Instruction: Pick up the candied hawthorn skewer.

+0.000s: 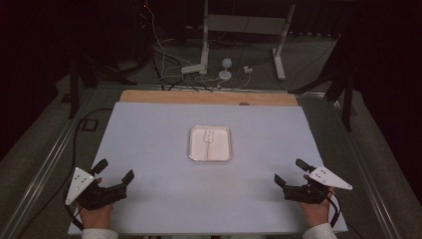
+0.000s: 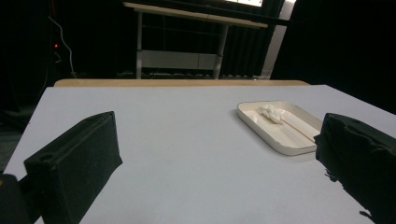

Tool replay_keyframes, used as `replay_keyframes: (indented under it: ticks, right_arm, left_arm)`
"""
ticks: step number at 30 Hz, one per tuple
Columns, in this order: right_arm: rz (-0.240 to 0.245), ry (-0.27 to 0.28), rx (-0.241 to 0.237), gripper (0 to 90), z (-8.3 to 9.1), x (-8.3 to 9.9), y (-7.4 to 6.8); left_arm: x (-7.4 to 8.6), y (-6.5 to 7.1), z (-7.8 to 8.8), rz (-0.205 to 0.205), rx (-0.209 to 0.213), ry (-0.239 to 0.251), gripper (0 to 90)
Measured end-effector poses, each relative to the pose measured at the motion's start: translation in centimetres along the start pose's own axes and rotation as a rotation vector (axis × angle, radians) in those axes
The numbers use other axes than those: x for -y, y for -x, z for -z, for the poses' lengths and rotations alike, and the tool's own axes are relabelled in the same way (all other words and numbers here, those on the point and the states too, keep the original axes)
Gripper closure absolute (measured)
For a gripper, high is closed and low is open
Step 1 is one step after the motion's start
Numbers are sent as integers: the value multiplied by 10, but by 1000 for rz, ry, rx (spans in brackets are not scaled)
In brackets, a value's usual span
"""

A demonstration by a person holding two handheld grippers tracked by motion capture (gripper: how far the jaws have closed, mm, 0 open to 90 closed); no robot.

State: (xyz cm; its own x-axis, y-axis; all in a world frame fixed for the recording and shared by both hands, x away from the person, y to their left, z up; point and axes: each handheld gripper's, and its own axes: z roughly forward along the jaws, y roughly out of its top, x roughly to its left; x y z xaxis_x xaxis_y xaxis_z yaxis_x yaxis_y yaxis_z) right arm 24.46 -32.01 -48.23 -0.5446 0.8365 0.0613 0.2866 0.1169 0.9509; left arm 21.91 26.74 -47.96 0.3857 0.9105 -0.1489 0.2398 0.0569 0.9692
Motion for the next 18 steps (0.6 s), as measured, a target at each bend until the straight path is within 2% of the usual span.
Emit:
replay_keyframes:
  ticks: [4,7,9,12,18]
  right_arm:
    - [9,-10,-3,0,-2,1,0]
    - [8,-16,-4,0,-3,1,-1]
    - [9,-17,-2,0,-3,1,-2]
    - [9,-18,-1,0,-3,2,-2]
    - [3,-23,0,0,-3,3,-1]
  left_arm:
    - [-2,2,0,6,-11,-2,6]
    - [-8,4,-2,48,-6,-14,6]
    - [-13,6,-5,58,-6,-24,7]
    - [-18,9,-9,53,1,-30,19]
    - [-31,22,-31,48,36,-68,19]
